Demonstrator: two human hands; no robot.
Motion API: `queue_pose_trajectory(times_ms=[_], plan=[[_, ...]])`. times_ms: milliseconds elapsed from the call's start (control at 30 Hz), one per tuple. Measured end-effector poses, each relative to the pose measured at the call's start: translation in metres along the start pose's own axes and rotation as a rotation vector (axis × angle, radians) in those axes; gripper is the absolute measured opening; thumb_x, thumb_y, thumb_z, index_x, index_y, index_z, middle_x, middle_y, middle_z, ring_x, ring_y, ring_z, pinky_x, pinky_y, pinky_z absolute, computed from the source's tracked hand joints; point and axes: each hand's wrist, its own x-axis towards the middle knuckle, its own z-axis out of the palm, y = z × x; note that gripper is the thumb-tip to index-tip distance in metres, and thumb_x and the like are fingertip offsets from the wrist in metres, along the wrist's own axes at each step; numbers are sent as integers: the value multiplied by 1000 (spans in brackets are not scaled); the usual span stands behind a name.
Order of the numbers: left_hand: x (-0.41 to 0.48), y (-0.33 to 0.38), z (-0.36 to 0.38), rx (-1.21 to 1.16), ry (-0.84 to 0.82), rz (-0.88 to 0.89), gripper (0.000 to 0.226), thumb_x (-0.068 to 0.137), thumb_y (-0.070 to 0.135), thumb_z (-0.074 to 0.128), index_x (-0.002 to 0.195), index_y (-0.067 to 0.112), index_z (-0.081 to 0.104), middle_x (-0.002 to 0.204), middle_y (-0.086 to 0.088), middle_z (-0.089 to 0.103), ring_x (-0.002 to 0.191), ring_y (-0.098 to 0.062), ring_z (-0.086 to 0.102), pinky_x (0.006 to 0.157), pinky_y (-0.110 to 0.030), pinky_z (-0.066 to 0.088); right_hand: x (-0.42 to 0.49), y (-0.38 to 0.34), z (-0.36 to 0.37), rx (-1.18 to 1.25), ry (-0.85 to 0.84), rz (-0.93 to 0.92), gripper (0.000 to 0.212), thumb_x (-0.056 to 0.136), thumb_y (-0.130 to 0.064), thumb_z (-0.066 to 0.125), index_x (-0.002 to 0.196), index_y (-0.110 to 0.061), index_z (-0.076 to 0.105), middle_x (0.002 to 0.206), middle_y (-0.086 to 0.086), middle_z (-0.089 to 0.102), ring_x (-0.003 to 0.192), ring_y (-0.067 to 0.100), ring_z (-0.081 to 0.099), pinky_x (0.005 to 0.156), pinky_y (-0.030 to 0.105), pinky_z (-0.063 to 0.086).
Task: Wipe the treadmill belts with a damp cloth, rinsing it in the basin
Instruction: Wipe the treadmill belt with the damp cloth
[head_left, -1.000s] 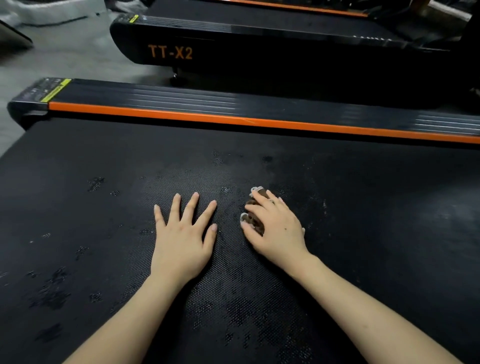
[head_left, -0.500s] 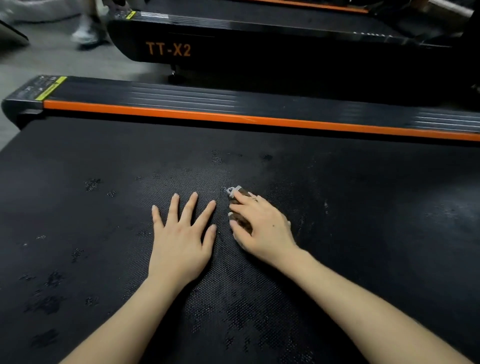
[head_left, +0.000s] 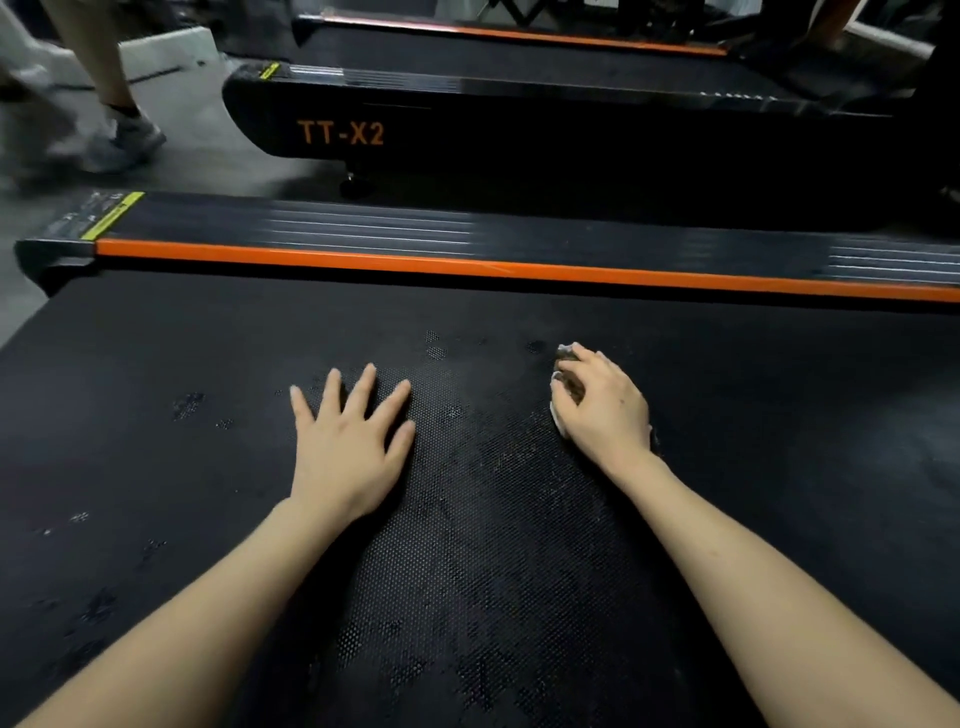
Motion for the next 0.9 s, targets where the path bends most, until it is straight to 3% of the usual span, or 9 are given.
queue_pose_trajectory(times_ms=[133,300,367,433,533,600,767,833,900], plan=[[8,-4,11,-16,9,-32,78,76,63,-10,148,45,14,160,0,9,146,-32,-1,112,-59,-3,22,8,5,-7,17,-10,27,91,-31,54,113,-22,66,138,-4,51,133,22,40,106,34,33],[9,-2,12,-21,21,-38,75,79,62,-8,148,45,14,160,0,10,146,-32,-1,113,-59,-3,66,-28,33,-65,131,215,28,87,-30,51,103,-14,68,125,2,57,113,30,52,93,36,42],[9,-2,12,-11,18,-36,76,77,61,-10,148,45,13,160,0,9,146,-32,-1,113,-58,-3,59,-62,54,-33,93,103,28,86,-31,52,101,-15,68,124,4,57,109,32,53,91,38,44],[9,-3,11,-14,16,-32,77,76,62,-11,148,45,12,160,1,9,146,-32,-1,113,-58,-3,43,-87,71,-4,-9,-102,29,87,-30,52,106,-14,67,131,4,55,119,30,49,99,38,41],[8,-5,10,-5,14,-22,78,75,62,-14,148,46,8,160,2,7,146,-31,-3,113,-58,-4,44,-73,55,-27,-103,-306,30,88,-27,55,113,-14,66,139,-1,51,125,26,47,106,34,35],[8,-5,11,-7,14,-19,77,75,62,-15,148,46,7,160,2,5,146,-30,-4,113,-57,-5,59,-31,31,-66,-31,-210,28,87,-24,56,112,-14,67,136,-4,54,120,25,52,101,32,39],[9,-1,14,-15,40,-32,75,77,61,-11,148,45,9,160,1,7,146,-32,-3,113,-59,-5,91,30,0,-131,170,332,29,92,-27,48,107,-9,67,133,5,53,115,31,52,93,34,41],[8,-1,14,-38,52,-35,75,78,62,-8,148,44,14,160,0,11,146,-32,-1,113,-59,-4,98,0,14,-156,191,377,32,92,-28,47,108,-8,66,126,11,54,111,33,53,93,37,42],[8,-1,15,-34,55,-37,75,78,62,-9,148,45,14,160,0,11,146,-32,-1,113,-59,-4,101,-45,38,-146,106,268,30,92,-27,45,106,-10,65,119,12,57,105,32,55,87,36,45]])
